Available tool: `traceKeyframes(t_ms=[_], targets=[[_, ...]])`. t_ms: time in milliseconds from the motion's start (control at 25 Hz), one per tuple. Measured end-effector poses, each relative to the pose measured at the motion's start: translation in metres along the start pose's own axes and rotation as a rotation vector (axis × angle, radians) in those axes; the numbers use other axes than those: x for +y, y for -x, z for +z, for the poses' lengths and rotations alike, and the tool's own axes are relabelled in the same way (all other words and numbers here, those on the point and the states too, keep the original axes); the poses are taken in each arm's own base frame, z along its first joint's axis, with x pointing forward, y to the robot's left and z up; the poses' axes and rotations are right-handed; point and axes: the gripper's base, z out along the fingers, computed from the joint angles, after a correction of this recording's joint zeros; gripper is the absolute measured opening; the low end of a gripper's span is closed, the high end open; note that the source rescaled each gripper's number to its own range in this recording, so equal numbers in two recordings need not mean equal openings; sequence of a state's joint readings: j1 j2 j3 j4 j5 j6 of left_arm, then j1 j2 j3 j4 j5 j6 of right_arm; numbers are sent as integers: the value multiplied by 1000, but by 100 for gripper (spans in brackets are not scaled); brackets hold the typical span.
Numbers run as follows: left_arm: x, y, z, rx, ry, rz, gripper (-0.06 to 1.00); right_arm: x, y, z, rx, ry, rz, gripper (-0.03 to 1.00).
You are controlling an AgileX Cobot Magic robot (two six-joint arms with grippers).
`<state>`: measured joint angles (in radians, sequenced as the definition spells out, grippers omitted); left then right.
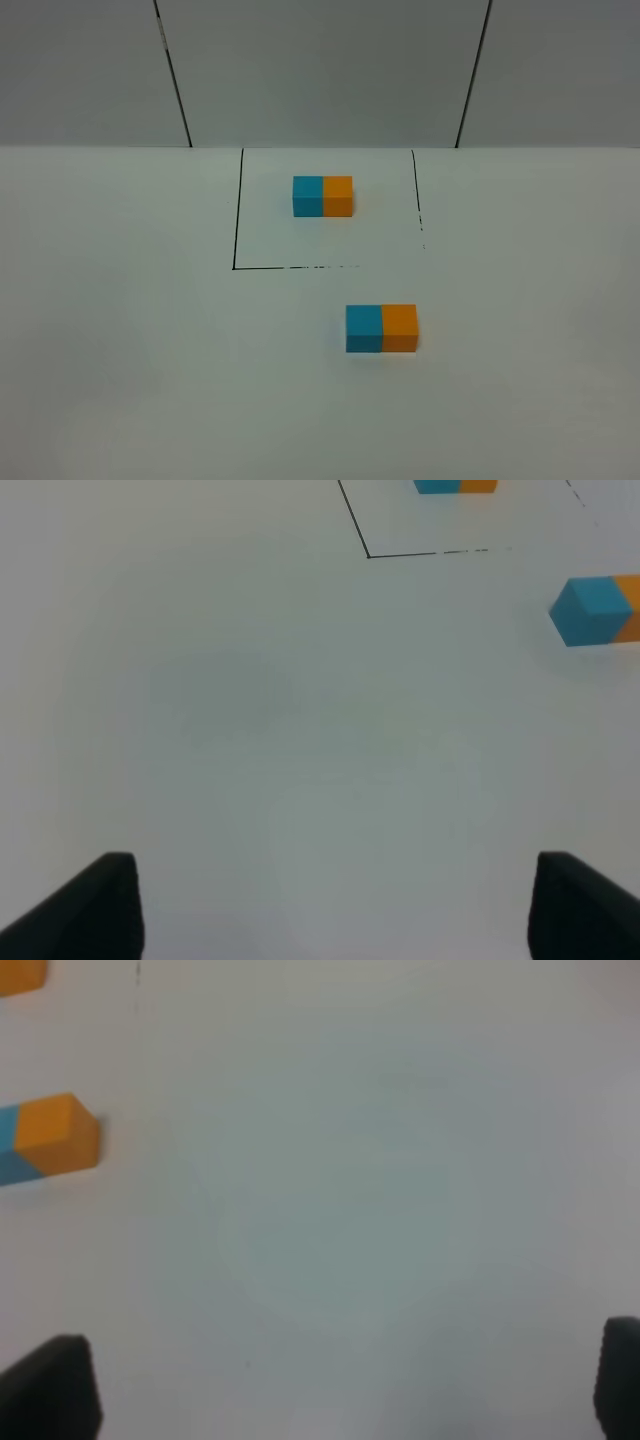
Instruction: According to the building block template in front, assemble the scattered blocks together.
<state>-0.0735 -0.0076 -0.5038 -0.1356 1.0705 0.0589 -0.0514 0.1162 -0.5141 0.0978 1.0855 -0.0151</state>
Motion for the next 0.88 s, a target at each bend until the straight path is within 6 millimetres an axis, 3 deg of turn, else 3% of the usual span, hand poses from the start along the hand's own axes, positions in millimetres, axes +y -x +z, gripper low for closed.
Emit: traceKeyframes(t_ms=[240,880], targets=[[0,0,0,0,0,0,66,0,-12,-9,-110,8,-23,100],[0,0,0,0,0,0,66,-1,-13,-10,-119,19,-17,99]])
